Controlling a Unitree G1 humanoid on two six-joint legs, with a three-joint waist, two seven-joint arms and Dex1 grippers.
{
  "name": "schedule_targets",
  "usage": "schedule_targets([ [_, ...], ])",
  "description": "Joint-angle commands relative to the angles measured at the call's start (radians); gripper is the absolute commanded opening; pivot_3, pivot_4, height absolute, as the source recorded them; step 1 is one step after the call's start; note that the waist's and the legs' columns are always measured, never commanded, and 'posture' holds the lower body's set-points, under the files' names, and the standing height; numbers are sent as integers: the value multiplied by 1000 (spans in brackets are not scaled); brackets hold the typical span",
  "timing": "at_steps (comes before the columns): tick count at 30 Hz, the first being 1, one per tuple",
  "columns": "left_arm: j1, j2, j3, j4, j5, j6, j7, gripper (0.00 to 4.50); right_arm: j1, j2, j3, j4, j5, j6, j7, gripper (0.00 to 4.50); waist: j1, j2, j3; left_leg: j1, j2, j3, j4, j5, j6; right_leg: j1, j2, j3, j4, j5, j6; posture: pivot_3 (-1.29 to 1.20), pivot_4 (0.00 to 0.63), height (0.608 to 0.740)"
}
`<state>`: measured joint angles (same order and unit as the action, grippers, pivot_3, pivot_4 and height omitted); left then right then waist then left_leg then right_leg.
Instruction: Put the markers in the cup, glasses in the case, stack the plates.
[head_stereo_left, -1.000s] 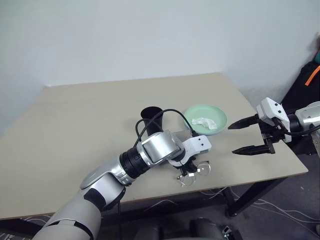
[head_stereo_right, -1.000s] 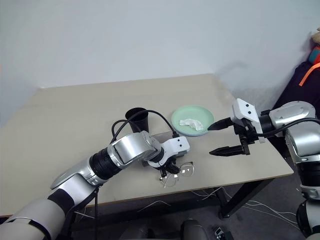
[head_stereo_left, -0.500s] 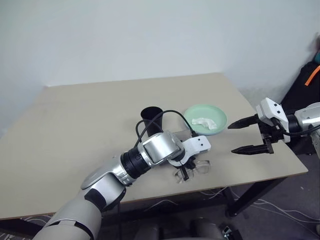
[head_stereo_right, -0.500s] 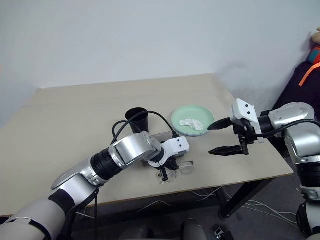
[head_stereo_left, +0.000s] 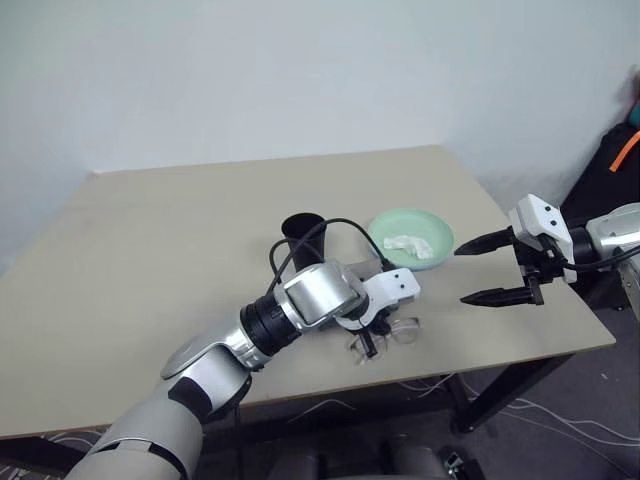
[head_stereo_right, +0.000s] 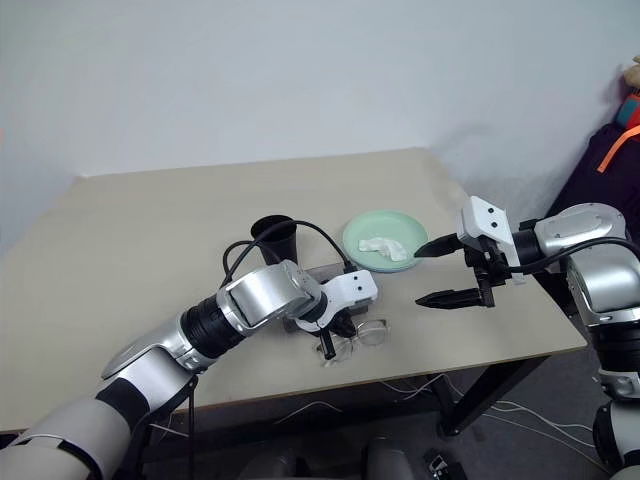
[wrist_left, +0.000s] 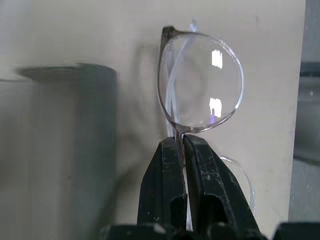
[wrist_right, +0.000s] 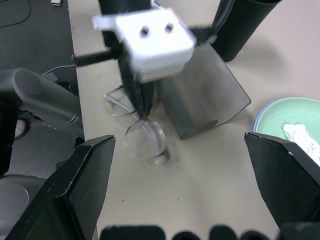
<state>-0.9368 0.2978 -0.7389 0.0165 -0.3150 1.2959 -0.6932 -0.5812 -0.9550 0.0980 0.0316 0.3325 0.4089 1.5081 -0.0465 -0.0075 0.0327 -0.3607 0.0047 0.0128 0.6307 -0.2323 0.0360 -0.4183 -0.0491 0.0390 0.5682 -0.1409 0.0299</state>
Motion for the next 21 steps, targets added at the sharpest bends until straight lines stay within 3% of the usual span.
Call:
schedule_targets([
  [1, -81, 18, 96, -34, -15, 13, -26, 18, -45, 5, -13, 11, 0, -21, -5, 4500, 0, 0, 0, 0, 0, 0, 0, 0, 0, 0, 0, 0, 0, 0, 0, 0, 0, 727],
  [8, -140, 86, 116, -33, -5, -24, -75, 18, -63, 15, -3, 30, -4, -32, -4, 4500, 0, 1, 0, 0, 0, 0, -1, 0, 1, 0, 0, 0, 0, 0, 0, 0, 0, 727],
  [14, -162, 176, 45, 46, 102, -214, -129, 18, -75, 28, 3, 41, -11, -41, -8, 4500, 0, 3, -2, 0, 0, 0, -1, 0, 1, 0, 0, 1, 0, 0, 0, 0, 0, 727],
  [21, -139, 138, 15, 156, 213, -360, -134, 18, -77, 38, 1, 35, -11, -37, -11, 4500, 3, 2, -2, -1, -1, 0, 0, 0, 1, 0, 0, 1, 0, 0, 0, 0, 0, 727],
])
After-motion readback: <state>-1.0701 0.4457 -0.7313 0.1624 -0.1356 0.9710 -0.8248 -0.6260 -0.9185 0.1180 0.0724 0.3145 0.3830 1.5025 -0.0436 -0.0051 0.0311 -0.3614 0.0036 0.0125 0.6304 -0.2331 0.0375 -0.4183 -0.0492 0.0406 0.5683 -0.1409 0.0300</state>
